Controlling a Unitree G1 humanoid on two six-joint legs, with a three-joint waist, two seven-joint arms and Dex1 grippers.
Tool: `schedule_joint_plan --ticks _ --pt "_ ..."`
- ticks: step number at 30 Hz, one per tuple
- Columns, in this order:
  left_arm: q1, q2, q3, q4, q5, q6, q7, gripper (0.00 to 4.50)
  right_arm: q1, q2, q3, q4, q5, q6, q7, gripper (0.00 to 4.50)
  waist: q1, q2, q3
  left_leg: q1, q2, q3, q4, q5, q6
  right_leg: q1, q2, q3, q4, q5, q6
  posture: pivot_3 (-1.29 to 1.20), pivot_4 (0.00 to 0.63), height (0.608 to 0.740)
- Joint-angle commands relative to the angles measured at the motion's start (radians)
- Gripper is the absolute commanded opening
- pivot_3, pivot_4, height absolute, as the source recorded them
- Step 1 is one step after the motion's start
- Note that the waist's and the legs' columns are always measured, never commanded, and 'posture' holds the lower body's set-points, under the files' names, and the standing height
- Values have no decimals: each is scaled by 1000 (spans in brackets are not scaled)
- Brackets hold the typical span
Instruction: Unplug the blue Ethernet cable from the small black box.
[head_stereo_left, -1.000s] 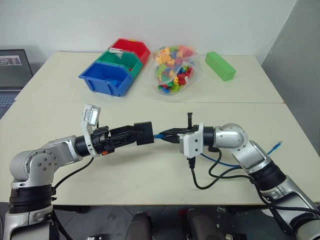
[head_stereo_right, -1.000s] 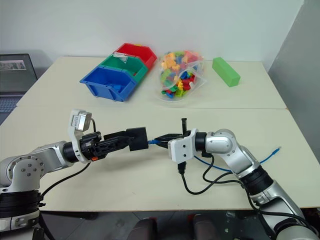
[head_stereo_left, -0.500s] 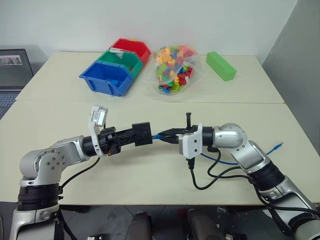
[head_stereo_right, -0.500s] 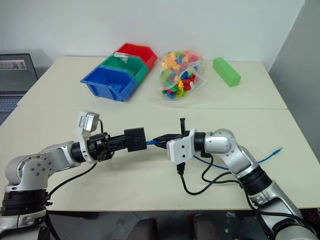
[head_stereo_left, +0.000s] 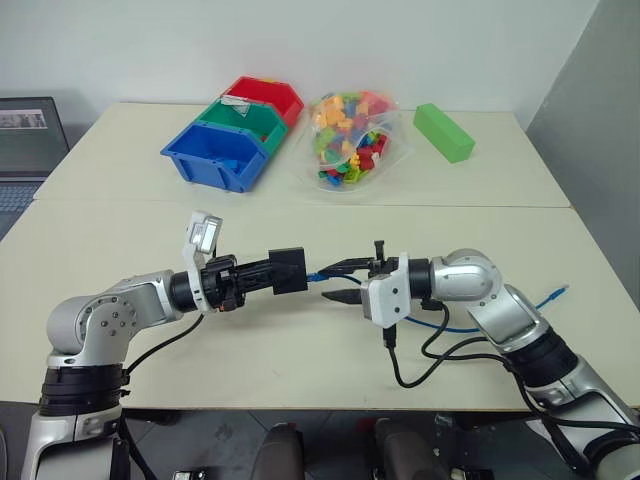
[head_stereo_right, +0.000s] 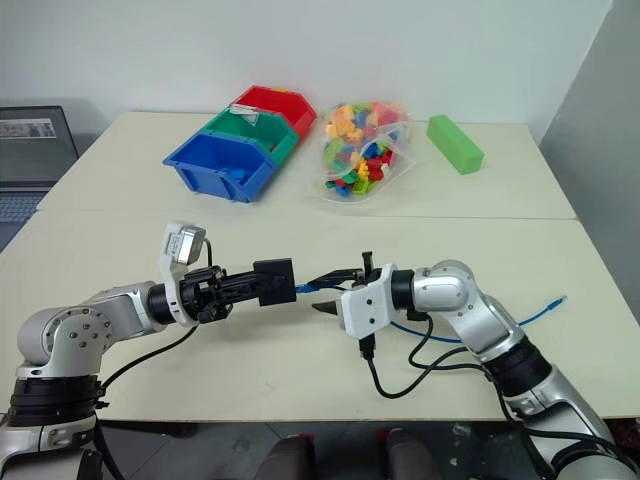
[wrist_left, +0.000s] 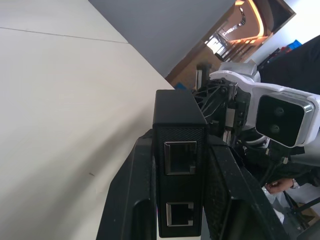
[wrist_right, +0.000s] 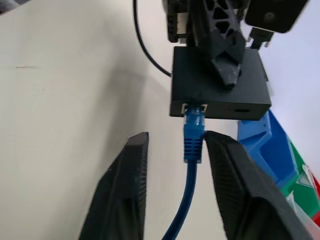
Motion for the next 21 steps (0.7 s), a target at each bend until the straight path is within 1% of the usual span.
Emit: schedule_joint_plan --ticks 1,3,7,11,14,21 --pt "-26 20 -20 -19 20 -29 -47 793 33 -26 -74 -162 186 255 55 2669 0 0 0 0 0 0 0 0 0 0 0 0 0 0 0 0 150 740" --pt "-28 29 -33 -25 33 -38 -69 793 51 -26 -102 -219 282 420 50 2669 0 0 0 0 0 0 0 0 0 0 0 0 0 0 0 0 150 740" --pt "-25 50 -63 -46 62 -70 -123 793 66 27 -179 -275 514 771 -26 2669 -1 0 0 1 1 -1 0 0 0 0 0 0 1 0 0 0 150 740" --pt "-38 52 -74 -61 72 -86 -146 793 68 88 -237 -258 666 991 -93 2669 -1 0 0 1 1 -1 0 0 0 0 0 0 1 0 0 0 150 740" --pt "-48 51 -76 -62 75 -88 -151 793 67 127 -268 -234 743 1103 -132 2669 -1 0 0 1 0 0 0 0 0 0 0 0 0 0 0 0 150 740" --pt "-45 53 -67 -70 74 -85 -157 793 71 187 -309 -209 832 1207 -193 2669 -2 0 0 1 0 0 -1 0 0 0 0 0 0 0 0 0 150 740"
